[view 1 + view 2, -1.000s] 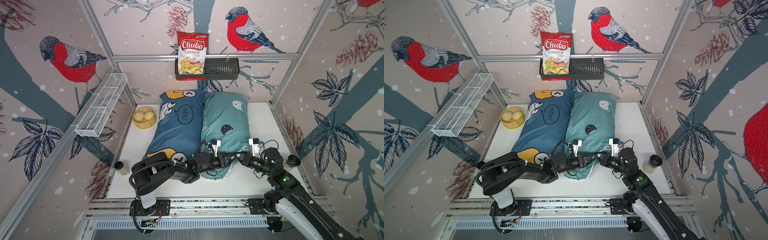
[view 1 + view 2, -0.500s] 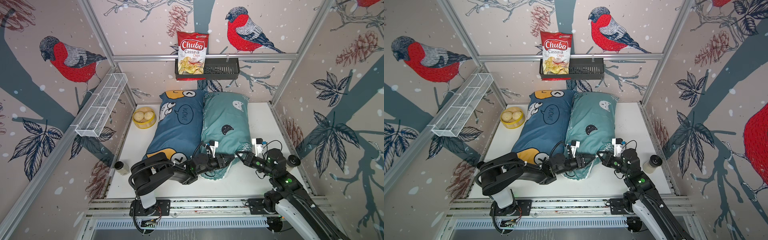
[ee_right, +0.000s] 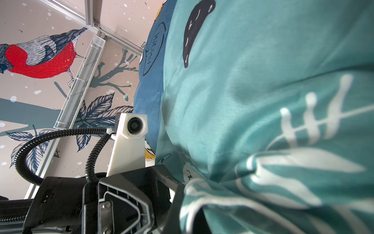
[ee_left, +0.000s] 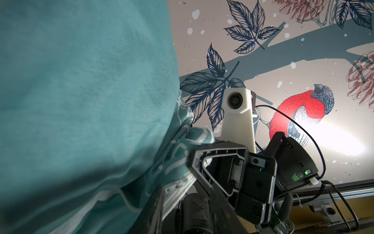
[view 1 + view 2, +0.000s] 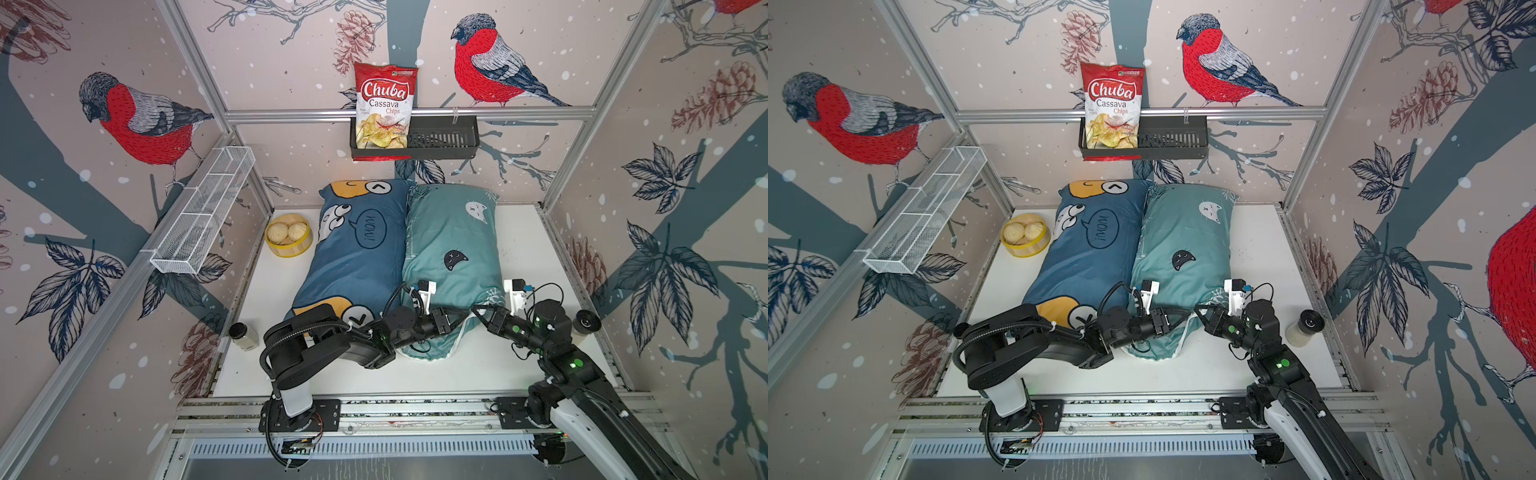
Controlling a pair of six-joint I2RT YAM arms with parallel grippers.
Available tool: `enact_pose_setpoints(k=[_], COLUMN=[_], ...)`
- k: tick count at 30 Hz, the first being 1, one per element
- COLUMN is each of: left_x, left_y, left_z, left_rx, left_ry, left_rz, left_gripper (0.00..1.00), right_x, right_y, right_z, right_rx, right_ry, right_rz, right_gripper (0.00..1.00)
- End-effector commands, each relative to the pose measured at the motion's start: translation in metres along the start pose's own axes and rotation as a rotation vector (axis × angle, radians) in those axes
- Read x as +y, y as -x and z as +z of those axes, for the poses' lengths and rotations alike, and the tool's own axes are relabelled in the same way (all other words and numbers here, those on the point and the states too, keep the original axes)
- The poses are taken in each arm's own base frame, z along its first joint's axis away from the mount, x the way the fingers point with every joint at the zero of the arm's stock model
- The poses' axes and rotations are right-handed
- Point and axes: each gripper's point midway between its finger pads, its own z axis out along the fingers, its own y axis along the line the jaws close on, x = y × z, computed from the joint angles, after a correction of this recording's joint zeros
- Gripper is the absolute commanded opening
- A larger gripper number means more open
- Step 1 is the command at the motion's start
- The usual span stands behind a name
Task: Zip up pillowcases
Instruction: Zip the zipper on the pillowcase.
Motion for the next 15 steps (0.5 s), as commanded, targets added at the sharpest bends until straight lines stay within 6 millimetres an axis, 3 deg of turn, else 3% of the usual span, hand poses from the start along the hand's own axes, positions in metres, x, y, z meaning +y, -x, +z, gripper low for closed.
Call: enact_pose_setpoints(k=[1,9,15], left_x=[-0.0177,-0.0159,-0.0188], left_y=[0.0038,0.0015,0.002], left_z=[0.0003,0.0066,0.0063], left_rx=[-0.011,0.004,0.001], left_ry=[-0.074,-0.078,-0.084], left_rz=[0.002,-0.006,-0.005], left_gripper=[0.37,0.45,0.44], right_x=[0.0053,0.0104,0.0065], right_y=[0.0027,0.0047,0.0033], right_z=[0.0001,-0.0007,0.0011], right_rx=[-0.01,-0.014,-0.013], right_ry=[0.026,0.049,0.045], right_rz=[-0.027,-0.033,-0.027], right_gripper=[0.0,0.0,0.0])
